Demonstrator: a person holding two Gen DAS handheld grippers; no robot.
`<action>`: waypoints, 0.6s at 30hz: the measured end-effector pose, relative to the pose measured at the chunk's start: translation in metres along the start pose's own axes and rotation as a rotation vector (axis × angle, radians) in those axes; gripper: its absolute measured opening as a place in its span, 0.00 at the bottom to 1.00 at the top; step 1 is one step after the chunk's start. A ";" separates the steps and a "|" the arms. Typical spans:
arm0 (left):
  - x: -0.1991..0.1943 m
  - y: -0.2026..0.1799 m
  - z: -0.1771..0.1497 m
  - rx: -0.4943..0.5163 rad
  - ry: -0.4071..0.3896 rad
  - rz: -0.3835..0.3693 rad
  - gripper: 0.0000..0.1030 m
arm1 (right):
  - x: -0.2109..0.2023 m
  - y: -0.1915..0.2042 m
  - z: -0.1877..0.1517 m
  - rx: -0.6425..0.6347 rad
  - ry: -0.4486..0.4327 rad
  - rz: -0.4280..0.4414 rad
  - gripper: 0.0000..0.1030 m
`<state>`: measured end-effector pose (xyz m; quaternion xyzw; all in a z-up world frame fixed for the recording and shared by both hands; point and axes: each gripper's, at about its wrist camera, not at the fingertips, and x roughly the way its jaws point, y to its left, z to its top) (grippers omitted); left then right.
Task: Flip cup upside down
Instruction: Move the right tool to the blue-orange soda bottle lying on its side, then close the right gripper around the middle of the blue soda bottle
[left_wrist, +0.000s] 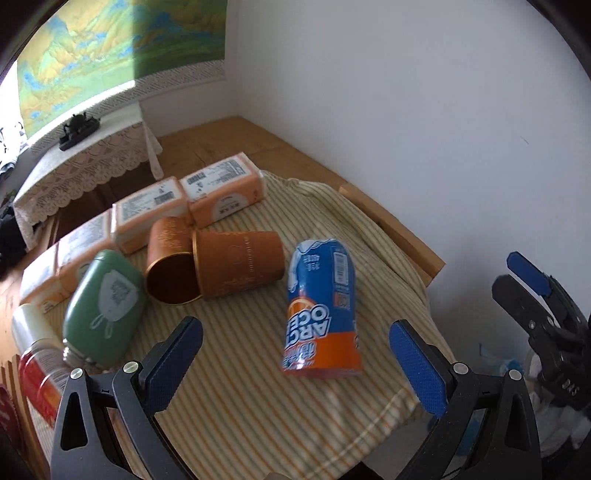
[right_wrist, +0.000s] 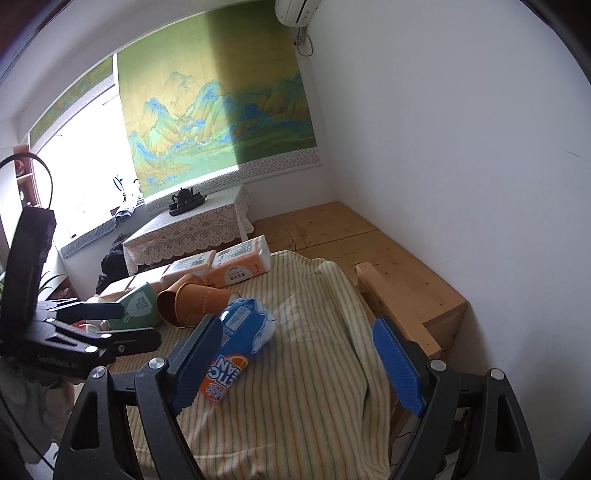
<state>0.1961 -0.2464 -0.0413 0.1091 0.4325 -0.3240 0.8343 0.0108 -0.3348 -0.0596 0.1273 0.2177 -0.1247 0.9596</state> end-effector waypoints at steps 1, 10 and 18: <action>0.012 -0.002 0.009 -0.010 0.037 -0.010 0.99 | -0.002 -0.004 0.000 0.008 -0.004 -0.008 0.78; 0.091 -0.026 0.034 0.022 0.277 0.006 0.93 | -0.015 -0.031 -0.005 0.044 -0.021 -0.044 0.78; 0.110 -0.007 0.022 -0.048 0.374 -0.043 0.75 | -0.009 -0.029 -0.005 0.049 -0.018 -0.028 0.78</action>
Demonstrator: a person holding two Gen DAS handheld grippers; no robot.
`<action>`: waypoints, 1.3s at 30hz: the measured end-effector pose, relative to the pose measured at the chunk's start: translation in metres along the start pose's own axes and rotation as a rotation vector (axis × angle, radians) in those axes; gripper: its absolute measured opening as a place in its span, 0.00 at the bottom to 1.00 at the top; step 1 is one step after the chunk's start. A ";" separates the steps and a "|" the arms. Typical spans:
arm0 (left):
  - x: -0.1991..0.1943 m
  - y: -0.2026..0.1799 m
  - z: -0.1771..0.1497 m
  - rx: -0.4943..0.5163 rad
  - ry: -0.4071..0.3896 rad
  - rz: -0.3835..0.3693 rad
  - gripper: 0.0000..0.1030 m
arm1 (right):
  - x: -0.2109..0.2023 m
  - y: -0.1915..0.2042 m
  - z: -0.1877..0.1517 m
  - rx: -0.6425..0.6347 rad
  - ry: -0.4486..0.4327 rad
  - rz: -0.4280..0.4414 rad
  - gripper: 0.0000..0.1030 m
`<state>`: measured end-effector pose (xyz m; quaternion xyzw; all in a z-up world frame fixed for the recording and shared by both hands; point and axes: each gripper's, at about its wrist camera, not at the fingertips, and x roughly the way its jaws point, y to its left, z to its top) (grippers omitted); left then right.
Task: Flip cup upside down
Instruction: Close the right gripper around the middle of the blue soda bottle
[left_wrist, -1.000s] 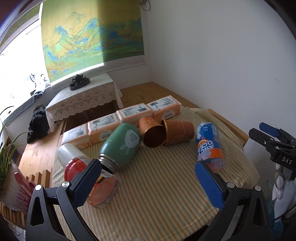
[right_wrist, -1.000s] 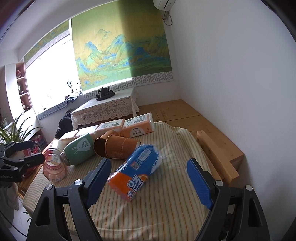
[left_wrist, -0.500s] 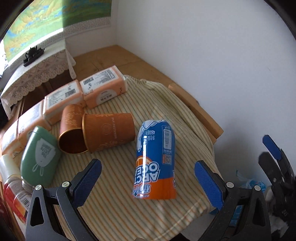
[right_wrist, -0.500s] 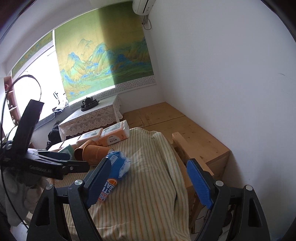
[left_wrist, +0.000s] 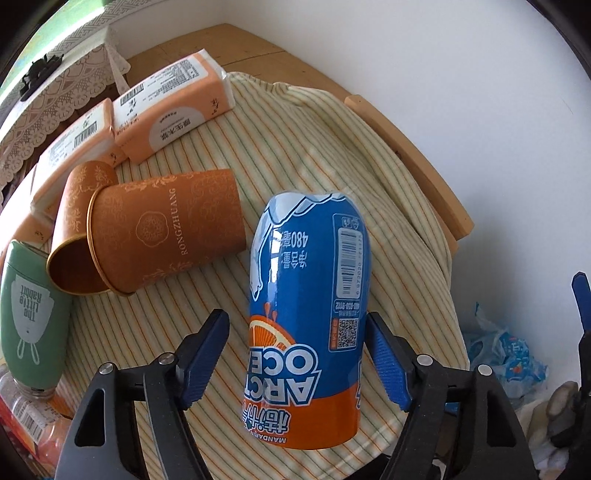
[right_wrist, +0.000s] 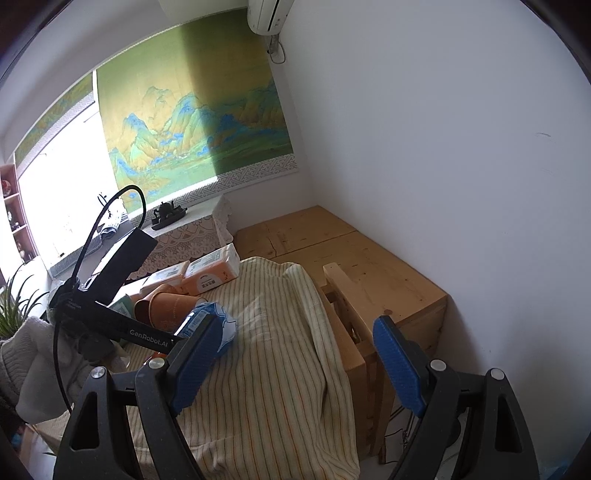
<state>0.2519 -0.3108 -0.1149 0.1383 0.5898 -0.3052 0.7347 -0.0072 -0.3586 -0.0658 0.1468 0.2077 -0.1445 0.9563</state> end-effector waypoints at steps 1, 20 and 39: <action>0.000 0.003 -0.003 -0.010 0.004 -0.012 0.73 | 0.001 0.001 0.000 0.000 0.000 0.004 0.78; -0.041 0.083 -0.096 -0.217 -0.056 0.002 0.65 | 0.037 0.081 -0.005 -0.091 0.151 0.192 0.78; -0.172 0.167 -0.236 -0.304 -0.377 0.080 0.85 | 0.161 0.168 -0.029 0.180 0.776 0.360 0.78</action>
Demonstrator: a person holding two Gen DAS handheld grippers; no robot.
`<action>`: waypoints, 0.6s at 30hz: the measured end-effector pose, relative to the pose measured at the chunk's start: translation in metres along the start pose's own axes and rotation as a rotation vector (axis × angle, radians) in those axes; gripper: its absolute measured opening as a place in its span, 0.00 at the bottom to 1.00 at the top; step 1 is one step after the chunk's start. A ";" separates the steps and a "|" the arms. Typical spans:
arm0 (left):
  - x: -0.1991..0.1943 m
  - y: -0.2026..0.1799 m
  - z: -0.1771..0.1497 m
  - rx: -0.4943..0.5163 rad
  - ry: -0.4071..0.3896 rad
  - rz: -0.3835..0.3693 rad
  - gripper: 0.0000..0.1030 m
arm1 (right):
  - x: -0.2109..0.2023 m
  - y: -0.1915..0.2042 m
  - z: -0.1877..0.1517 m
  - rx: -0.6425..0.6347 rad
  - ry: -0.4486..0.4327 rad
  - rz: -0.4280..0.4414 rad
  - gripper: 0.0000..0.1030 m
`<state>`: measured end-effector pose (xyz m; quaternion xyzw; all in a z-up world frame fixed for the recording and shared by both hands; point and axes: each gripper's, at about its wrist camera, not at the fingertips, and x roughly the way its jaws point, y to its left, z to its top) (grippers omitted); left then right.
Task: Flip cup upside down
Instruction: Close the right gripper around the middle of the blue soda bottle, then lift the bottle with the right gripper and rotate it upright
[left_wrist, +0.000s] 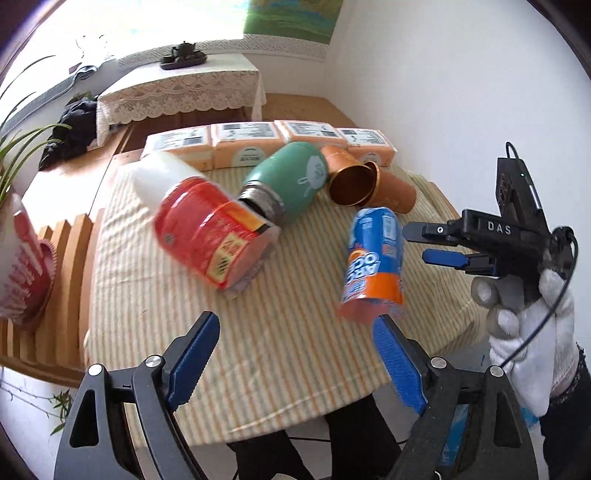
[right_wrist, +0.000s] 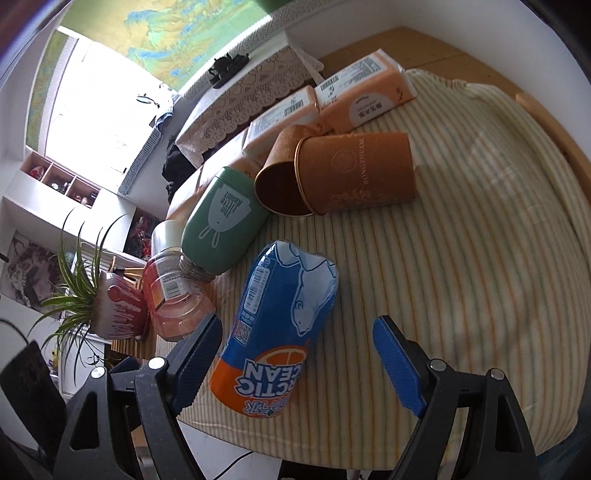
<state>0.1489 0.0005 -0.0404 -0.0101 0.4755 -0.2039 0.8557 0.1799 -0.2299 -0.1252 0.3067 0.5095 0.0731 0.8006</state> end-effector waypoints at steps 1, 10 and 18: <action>-0.005 0.008 -0.006 -0.018 -0.006 0.008 0.85 | 0.006 0.000 0.002 0.019 0.013 -0.005 0.78; -0.037 0.074 -0.059 -0.100 -0.011 0.061 0.85 | 0.039 0.014 0.016 0.042 0.085 -0.078 0.78; -0.032 0.096 -0.070 -0.151 -0.019 0.049 0.85 | 0.053 0.023 0.021 0.007 0.128 -0.130 0.67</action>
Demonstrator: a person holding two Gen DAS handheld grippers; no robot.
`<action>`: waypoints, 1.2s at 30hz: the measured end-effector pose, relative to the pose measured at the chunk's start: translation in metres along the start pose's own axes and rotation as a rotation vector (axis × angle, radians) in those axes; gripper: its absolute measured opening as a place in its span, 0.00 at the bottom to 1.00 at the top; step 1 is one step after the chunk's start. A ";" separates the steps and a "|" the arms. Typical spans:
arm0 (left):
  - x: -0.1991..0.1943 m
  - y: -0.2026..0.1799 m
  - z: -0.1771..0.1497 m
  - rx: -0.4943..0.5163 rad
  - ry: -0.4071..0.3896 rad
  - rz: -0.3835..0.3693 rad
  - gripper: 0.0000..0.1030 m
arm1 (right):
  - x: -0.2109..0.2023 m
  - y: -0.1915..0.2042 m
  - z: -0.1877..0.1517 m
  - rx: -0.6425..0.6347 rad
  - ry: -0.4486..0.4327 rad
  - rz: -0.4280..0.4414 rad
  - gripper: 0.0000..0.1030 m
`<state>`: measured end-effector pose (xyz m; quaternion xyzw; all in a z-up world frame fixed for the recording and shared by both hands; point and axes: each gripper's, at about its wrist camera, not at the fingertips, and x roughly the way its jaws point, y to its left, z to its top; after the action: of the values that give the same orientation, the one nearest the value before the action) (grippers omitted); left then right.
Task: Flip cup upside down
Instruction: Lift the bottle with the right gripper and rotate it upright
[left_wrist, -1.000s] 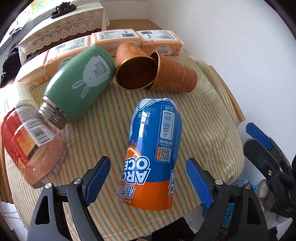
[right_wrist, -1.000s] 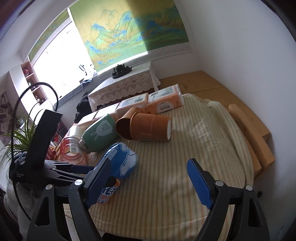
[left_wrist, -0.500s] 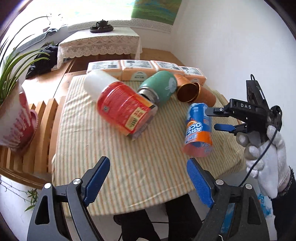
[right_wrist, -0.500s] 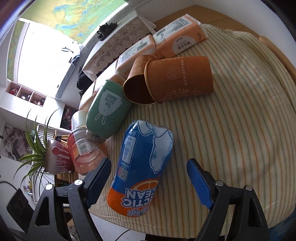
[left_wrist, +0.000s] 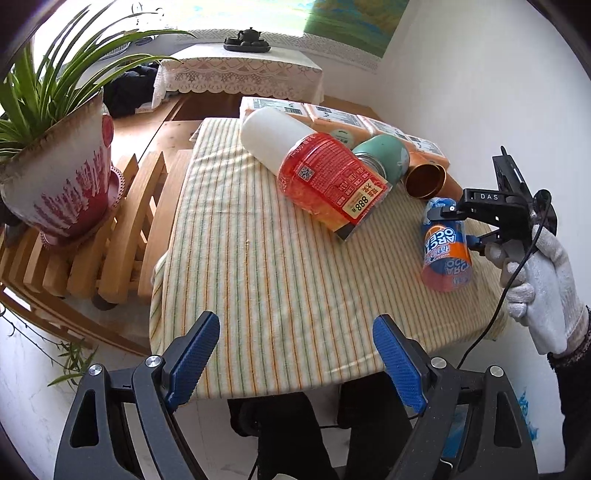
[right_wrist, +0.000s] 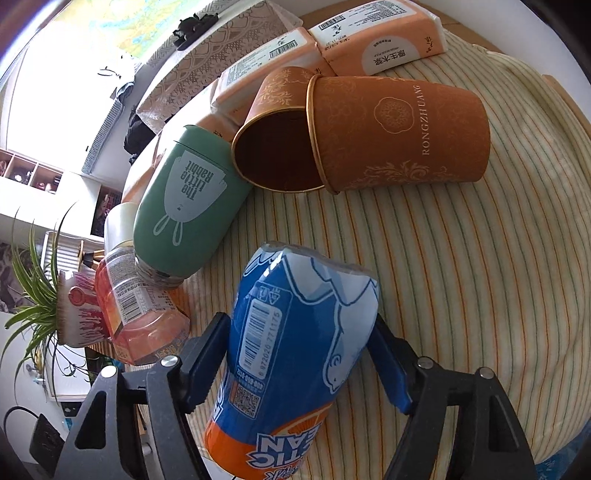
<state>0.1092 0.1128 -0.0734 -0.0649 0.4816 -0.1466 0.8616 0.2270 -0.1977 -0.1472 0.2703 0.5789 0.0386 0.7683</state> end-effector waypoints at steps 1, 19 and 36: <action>0.000 0.001 0.000 0.000 0.000 -0.001 0.85 | 0.000 0.000 0.000 -0.002 0.001 0.000 0.67; 0.011 -0.022 -0.001 -0.031 -0.021 -0.077 0.85 | -0.036 0.067 -0.047 -0.493 -0.484 -0.152 0.66; 0.004 -0.025 -0.005 -0.040 -0.038 -0.097 0.85 | -0.014 0.094 -0.081 -0.766 -0.770 -0.401 0.66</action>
<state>0.1023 0.0884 -0.0729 -0.1081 0.4644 -0.1775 0.8609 0.1726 -0.0930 -0.1073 -0.1475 0.2423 -0.0017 0.9589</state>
